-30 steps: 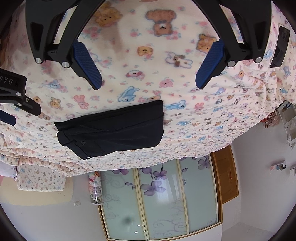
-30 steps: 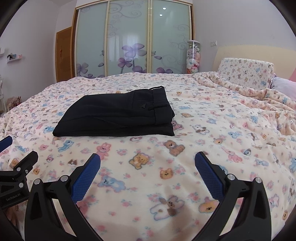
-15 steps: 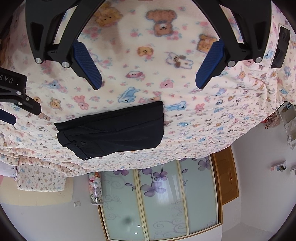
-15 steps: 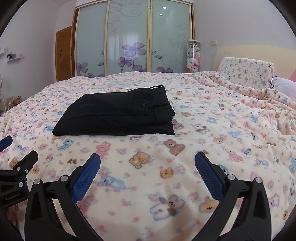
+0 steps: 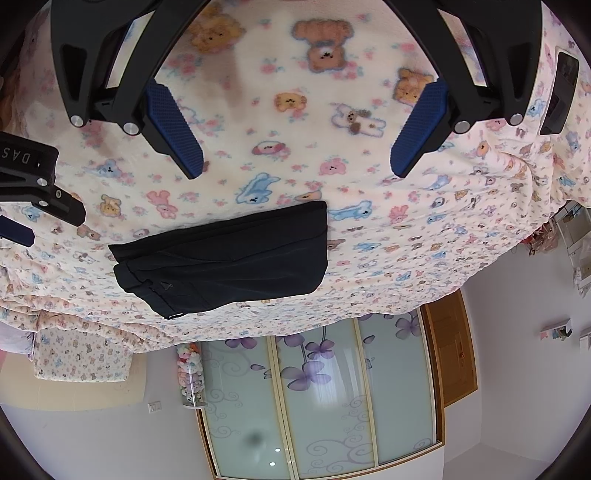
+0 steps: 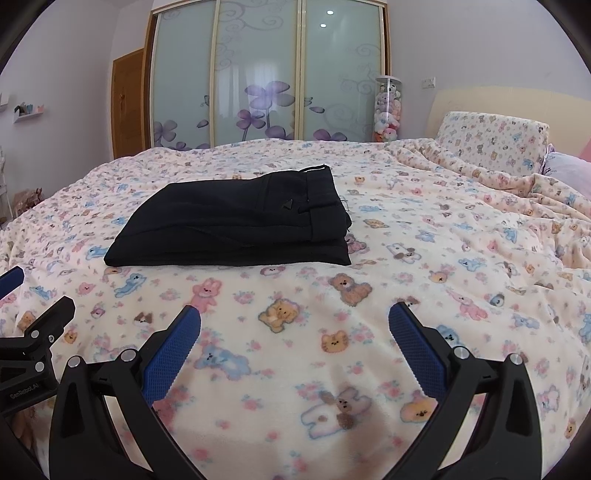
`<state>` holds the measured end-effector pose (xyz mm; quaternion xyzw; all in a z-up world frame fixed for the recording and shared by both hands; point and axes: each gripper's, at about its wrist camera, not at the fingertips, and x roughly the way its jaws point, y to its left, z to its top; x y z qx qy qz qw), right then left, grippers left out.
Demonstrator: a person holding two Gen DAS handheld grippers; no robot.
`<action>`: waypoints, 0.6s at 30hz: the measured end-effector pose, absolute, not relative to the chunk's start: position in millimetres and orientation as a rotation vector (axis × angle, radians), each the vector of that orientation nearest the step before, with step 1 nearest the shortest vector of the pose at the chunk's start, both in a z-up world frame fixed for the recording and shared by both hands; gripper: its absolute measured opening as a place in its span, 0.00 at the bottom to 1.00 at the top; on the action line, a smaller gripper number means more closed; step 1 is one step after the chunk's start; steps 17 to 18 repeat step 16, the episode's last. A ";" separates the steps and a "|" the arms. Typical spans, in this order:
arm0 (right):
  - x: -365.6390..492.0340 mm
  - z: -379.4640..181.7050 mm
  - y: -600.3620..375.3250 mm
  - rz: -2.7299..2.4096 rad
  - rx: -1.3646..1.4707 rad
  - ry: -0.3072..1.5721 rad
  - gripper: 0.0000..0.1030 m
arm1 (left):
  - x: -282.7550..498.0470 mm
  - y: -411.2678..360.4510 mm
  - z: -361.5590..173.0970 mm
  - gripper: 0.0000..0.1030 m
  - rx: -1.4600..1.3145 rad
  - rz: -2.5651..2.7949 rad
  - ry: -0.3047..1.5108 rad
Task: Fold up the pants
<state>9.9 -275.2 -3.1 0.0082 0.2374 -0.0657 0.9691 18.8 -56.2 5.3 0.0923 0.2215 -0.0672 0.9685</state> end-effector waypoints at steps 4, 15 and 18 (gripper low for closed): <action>12.4 -3.1 -277.1 -0.131 0.017 0.485 0.99 | 18.7 -55.9 5.2 0.98 0.185 -0.139 0.447; 11.3 -3.3 -277.1 -0.131 0.016 0.484 0.99 | 17.7 -59.0 4.2 0.98 0.186 -0.149 0.450; 12.3 -2.8 -277.1 -0.131 0.016 0.484 0.99 | 18.1 -58.2 4.3 0.98 0.186 -0.150 0.450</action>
